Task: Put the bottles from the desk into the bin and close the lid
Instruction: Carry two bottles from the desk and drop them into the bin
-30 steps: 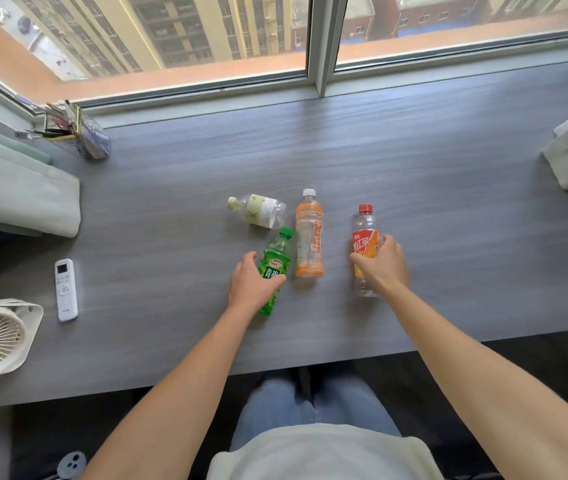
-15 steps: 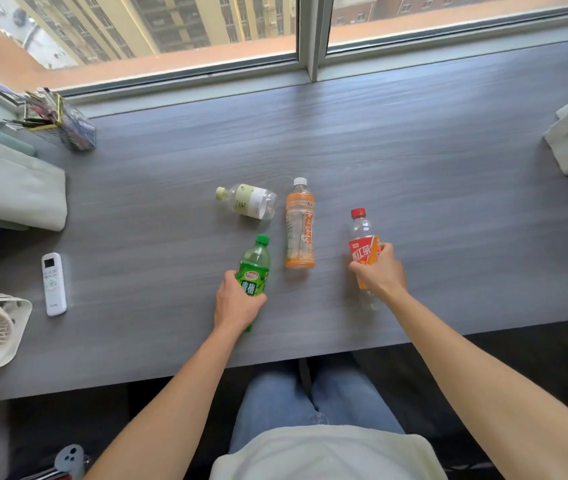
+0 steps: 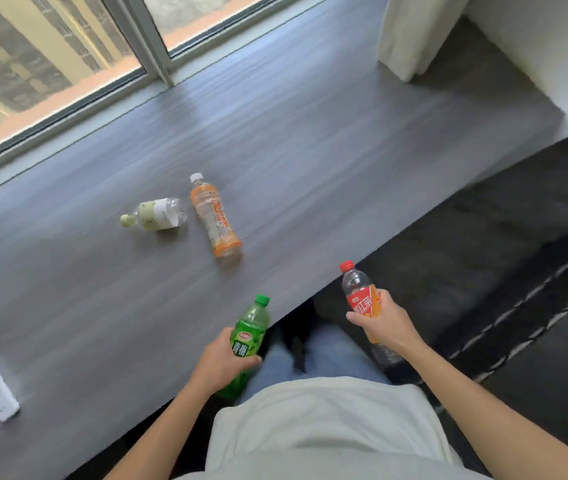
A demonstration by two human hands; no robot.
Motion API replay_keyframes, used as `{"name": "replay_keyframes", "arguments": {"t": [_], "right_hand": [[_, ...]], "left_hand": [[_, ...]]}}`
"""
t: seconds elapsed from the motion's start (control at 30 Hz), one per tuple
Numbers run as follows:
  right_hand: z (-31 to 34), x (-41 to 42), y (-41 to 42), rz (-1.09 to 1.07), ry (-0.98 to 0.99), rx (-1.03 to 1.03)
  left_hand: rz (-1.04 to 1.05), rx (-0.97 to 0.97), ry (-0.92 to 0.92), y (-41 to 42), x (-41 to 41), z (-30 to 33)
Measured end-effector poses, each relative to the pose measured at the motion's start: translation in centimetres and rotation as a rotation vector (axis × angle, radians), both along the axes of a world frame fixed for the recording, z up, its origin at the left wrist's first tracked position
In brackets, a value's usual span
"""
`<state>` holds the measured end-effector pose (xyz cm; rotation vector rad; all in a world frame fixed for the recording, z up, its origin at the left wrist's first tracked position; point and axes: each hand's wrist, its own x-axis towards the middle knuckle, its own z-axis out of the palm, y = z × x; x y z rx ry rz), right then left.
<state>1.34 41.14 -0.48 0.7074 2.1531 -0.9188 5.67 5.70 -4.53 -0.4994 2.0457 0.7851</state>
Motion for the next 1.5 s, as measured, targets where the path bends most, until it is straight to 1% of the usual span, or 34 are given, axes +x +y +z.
{"name": "replay_keyframes", "arguments": {"t": [0.2, 0.3, 0.4, 0.5, 0.63, 0.7, 0.77, 0.9, 0.97, 1.13, 1.23, 1.3, 1.4, 1.5], "right_hand": [[-0.9, 11.6, 5.0, -0.389, -0.078, 0.078], [-2.0, 17.6, 6.9, -0.652, -0.107, 0.020], [-2.3, 22.8, 8.7, -0.899, -0.142, -0.051], [-2.7, 26.8, 10.3, -1.087, -0.164, -0.092], [-3.6, 29.7, 13.5, -1.260, -0.184, -0.143], [-4.0, 30.1, 15.8, -1.281, -0.182, -0.210], [-4.0, 29.7, 18.6, -1.305, -0.175, -0.232], [-3.6, 26.5, 25.1, -1.262, -0.125, -0.150], [-3.4, 24.3, 28.6, -1.265, -0.082, -0.144], [-3.2, 18.6, 37.2, -1.212, 0.013, -0.119], [-3.3, 15.3, 42.1, -1.185, 0.045, -0.121], [-3.7, 13.6, 44.9, -1.220, 0.046, -0.147], [-4.0, 11.7, 47.9, -1.236, -0.002, -0.129], [-4.1, 11.1, 50.6, -1.287, -0.030, -0.127]], "left_hand": [[-0.363, 0.029, -0.020, 4.9, -4.0, 0.4], [-0.515, 0.031, 0.002, 9.5, -6.2, 0.6], [-0.601, 0.062, -0.001, 15.1, -7.8, 0.8], [-0.706, 0.078, -0.009, 21.1, -9.1, 0.7], [-0.844, 0.055, -0.004, 29.5, -10.8, 0.4], [-0.881, 0.020, 0.006, 33.1, -11.7, 0.3], [-0.912, -0.016, 0.008, 36.2, -12.4, 0.2], [-0.993, -0.120, 0.006, 40.3, -14.0, 0.3], [-1.023, -0.167, 0.005, 41.7, -15.0, 0.5], [-0.996, -0.229, -0.038, 45.0, -18.2, 0.2], [-0.958, -0.238, -0.083, 48.5, -20.8, -0.4], [-0.970, -0.214, -0.091, 51.9, -23.0, -0.7], [-1.042, -0.206, -0.065, 58.2, -25.9, -0.5], [-1.050, -0.189, -0.034, 65.4, -28.6, 0.2]]}}
